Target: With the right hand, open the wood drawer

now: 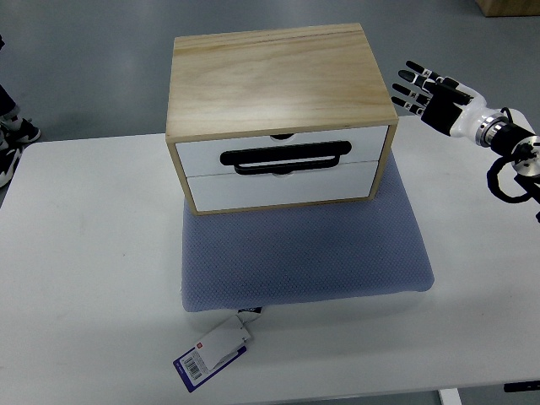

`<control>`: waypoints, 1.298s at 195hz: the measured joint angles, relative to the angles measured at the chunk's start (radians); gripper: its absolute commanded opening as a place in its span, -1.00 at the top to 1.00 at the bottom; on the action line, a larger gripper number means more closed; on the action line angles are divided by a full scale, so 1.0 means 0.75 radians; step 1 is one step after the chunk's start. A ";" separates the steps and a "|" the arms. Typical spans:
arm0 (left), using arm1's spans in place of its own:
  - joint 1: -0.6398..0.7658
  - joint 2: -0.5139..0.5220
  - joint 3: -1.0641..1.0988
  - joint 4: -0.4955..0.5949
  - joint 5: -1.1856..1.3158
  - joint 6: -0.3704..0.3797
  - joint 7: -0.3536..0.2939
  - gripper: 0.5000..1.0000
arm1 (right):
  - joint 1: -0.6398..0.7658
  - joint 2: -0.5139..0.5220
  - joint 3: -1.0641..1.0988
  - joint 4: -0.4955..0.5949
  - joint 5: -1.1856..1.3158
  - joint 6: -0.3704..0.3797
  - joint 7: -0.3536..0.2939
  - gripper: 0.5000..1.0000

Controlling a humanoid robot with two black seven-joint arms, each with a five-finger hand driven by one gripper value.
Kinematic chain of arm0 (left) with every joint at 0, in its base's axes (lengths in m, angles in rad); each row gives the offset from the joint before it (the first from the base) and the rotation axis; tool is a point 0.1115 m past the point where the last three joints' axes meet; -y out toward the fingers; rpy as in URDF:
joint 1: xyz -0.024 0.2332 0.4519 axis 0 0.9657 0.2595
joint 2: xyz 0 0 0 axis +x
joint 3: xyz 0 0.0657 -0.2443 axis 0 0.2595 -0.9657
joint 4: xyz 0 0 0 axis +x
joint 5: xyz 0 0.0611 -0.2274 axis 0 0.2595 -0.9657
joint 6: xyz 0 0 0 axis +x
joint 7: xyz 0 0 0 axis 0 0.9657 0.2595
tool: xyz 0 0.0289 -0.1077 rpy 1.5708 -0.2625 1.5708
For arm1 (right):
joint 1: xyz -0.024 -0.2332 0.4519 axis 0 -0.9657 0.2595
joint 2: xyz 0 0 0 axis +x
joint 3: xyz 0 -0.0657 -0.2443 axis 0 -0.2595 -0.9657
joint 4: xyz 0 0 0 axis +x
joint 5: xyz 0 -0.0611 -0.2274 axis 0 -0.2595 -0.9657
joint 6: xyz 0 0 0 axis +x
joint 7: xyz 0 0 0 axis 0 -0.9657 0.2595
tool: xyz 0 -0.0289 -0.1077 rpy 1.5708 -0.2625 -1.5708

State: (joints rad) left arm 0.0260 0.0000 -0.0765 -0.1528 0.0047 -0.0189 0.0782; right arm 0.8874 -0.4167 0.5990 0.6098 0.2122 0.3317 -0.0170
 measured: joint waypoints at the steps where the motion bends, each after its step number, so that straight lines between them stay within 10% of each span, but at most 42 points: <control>1: 0.000 0.000 0.000 0.001 0.000 0.000 0.000 -1.00 | 0.000 0.000 0.000 0.000 0.000 0.000 0.000 -0.75; 101: -0.006 0.000 0.003 0.001 -0.003 0.003 0.000 -1.00 | 0.000 -0.113 -0.001 -0.007 -0.011 -0.019 0.003 -0.75; 171: -0.006 0.000 0.002 0.001 -0.002 0.003 0.000 -1.00 | 0.041 -0.312 0.001 0.019 -0.166 0.167 0.100 -0.75; 253: -0.006 0.000 0.002 0.001 -0.002 0.003 0.000 -1.00 | 0.055 -0.713 0.034 0.579 -0.581 0.372 0.289 -0.75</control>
State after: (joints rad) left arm 0.0216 0.0000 -0.0751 -0.1524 0.0032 -0.0166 0.0783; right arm 0.9287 -0.9513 0.6243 1.0440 -0.2232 0.6110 0.1994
